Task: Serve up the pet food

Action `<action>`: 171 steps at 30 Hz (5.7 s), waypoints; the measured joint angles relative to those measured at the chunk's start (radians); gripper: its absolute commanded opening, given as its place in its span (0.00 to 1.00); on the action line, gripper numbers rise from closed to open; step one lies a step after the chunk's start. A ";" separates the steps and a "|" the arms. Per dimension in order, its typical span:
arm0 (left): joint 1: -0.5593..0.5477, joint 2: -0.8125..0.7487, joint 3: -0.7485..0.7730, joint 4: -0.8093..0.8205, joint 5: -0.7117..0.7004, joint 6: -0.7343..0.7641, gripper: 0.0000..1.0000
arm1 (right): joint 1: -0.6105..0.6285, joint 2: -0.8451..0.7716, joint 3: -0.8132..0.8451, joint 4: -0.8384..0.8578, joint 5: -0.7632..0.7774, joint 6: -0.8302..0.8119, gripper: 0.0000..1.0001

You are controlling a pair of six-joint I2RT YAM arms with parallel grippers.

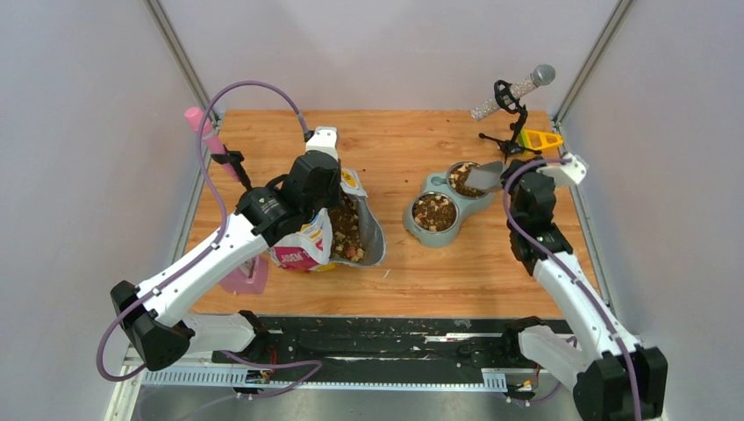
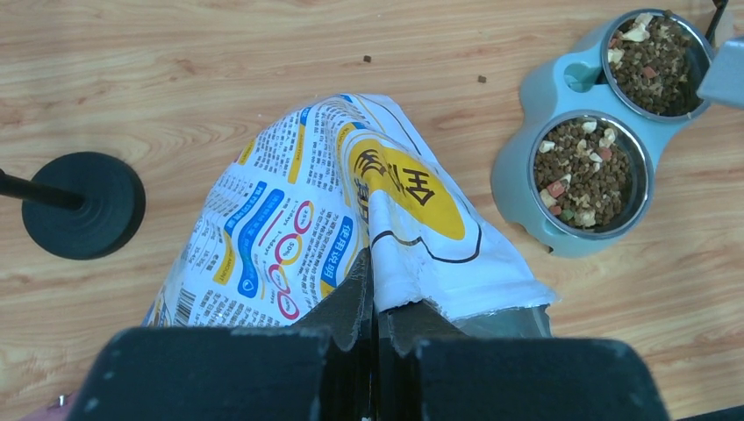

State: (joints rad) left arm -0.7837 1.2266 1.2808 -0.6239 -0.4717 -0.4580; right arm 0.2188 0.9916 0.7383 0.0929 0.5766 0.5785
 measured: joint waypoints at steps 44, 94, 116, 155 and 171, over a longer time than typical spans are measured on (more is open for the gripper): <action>0.000 -0.011 -0.012 0.006 0.052 0.003 0.00 | -0.065 -0.805 -0.545 -0.795 0.119 1.011 1.00; 0.007 -0.032 0.064 -0.214 0.400 0.130 0.00 | 0.370 0.557 0.621 -0.914 -1.714 -1.962 0.79; 0.003 -0.032 0.082 -0.250 0.345 0.059 0.00 | 0.449 0.428 0.155 0.183 -1.532 -1.086 0.36; 0.029 0.044 0.263 -0.332 0.178 0.012 0.88 | 0.377 0.403 0.220 0.206 -1.056 -0.291 0.00; 0.037 -0.400 -0.039 -0.150 0.632 0.040 1.00 | 0.373 0.433 0.254 0.169 -1.041 -0.202 0.00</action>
State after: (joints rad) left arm -0.7467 0.8265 1.2423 -0.7738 0.1600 -0.4175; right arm 0.5922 1.4242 0.9928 0.2615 -0.4644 0.3767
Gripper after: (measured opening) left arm 0.997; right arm 0.008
